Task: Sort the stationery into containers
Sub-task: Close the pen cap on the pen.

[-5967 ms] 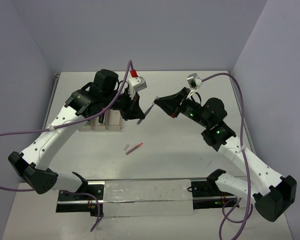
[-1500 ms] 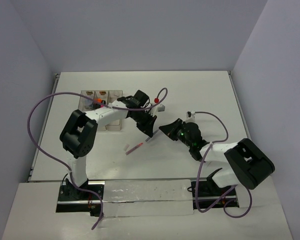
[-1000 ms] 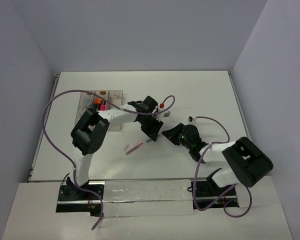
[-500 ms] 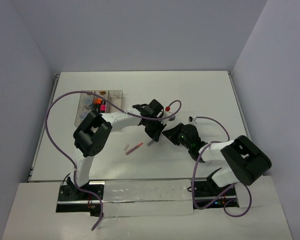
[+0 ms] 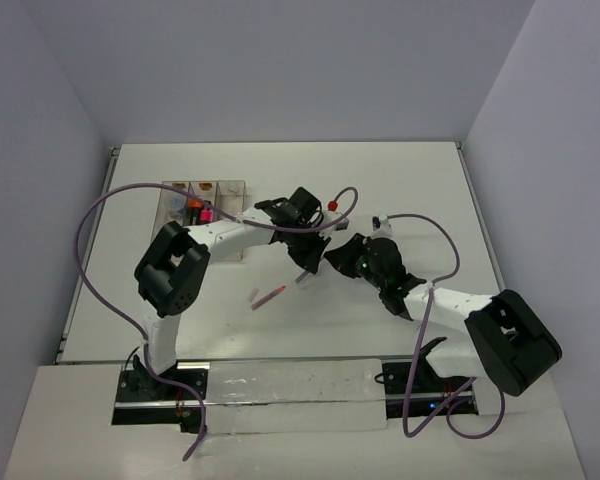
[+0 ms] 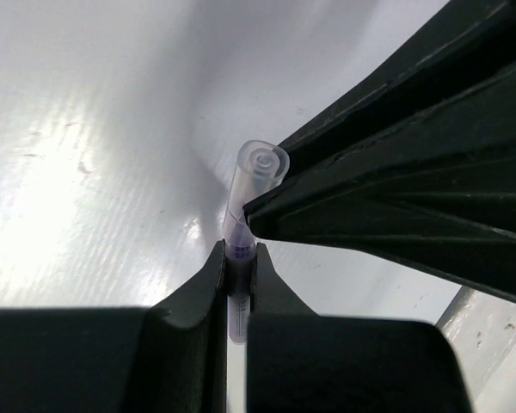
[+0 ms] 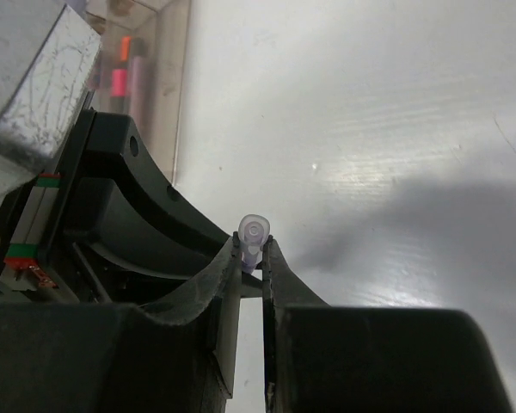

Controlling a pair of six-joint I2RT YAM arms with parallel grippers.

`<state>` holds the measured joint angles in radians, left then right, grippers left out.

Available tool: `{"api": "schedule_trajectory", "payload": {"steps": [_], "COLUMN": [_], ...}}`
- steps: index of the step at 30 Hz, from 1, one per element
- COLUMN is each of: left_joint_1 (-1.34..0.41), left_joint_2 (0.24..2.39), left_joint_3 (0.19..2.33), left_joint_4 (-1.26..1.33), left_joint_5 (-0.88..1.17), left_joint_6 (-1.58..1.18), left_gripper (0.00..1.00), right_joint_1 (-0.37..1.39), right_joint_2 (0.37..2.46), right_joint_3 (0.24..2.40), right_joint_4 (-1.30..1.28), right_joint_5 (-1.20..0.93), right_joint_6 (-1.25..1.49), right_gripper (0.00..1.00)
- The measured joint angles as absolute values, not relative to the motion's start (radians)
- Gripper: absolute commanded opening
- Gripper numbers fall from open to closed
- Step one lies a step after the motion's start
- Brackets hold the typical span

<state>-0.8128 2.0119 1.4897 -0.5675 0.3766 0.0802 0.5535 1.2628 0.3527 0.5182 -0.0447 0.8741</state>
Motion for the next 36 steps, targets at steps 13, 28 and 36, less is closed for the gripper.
{"api": "schedule_trajectory", "payload": {"steps": [13,28,36], "left_joint_1": [-0.775,-0.75,-0.738], "left_joint_2": [1.952,1.914,1.911], "left_joint_3": [1.518,1.547,1.574], "left_joint_4": [-0.627,-0.701,-0.74], "left_joint_5": [0.336,0.322,0.326], "left_joint_6": [0.111,0.182,0.189], "left_gripper": [0.0,0.0,0.0], "right_joint_1": [0.554,0.573,0.581], "right_joint_2": [1.334,1.372,1.393], "right_joint_3": [0.384,0.425,0.436], "right_joint_4": [0.686,0.749,0.795], "right_joint_5": [-0.079,-0.116,-0.117], "right_joint_6": [0.893,0.892,0.888], "right_gripper": [0.0,0.0,0.0]}}
